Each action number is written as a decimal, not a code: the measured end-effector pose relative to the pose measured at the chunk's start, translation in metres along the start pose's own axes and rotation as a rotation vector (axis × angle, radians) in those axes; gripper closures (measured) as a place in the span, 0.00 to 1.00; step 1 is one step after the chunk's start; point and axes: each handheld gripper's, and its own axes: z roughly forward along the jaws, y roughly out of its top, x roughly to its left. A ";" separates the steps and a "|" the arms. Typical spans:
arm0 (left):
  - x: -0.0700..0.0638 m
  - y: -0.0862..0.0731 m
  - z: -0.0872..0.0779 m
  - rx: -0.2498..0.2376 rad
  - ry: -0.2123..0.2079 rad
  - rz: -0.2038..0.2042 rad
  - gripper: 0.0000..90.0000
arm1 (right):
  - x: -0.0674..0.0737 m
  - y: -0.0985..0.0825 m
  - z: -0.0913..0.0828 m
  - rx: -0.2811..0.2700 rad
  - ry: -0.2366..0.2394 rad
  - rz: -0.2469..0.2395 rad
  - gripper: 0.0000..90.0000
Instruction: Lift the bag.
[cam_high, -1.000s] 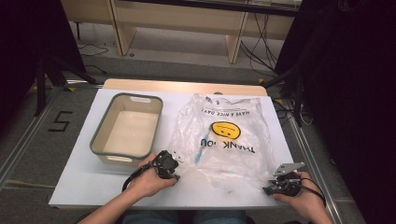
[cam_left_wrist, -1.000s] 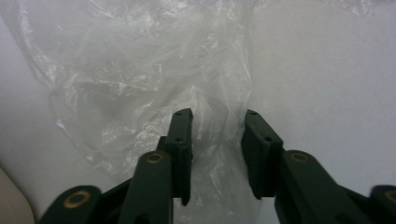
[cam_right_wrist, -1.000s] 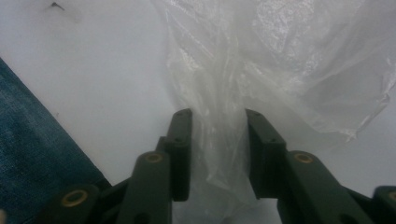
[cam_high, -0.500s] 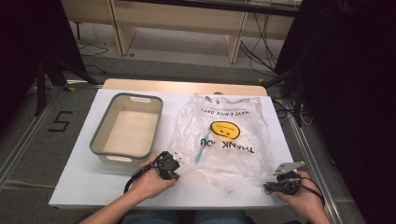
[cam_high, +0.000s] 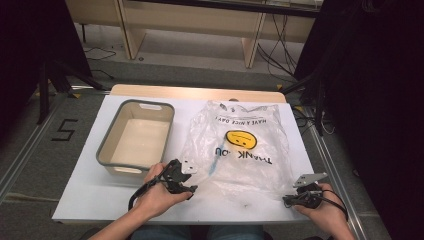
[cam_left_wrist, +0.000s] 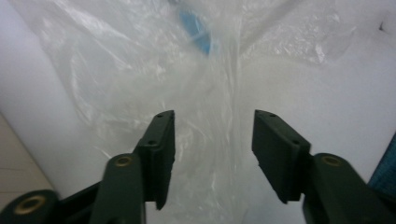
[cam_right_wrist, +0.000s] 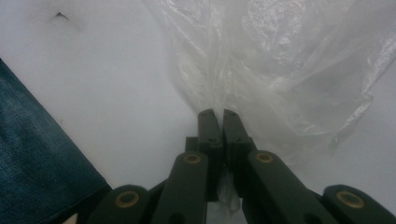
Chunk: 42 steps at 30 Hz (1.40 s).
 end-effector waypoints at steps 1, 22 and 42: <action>0.000 0.000 0.000 0.000 0.011 -0.001 0.49 | -0.001 0.000 0.000 -0.001 -0.003 -0.003 0.99; 0.010 -0.016 0.026 0.210 -0.040 -0.128 0.39 | -0.006 -0.004 -0.003 0.007 -0.040 0.010 0.99; 0.012 -0.014 0.024 0.206 -0.079 -0.046 0.98 | -0.005 -0.002 -0.003 -0.004 -0.034 0.011 1.00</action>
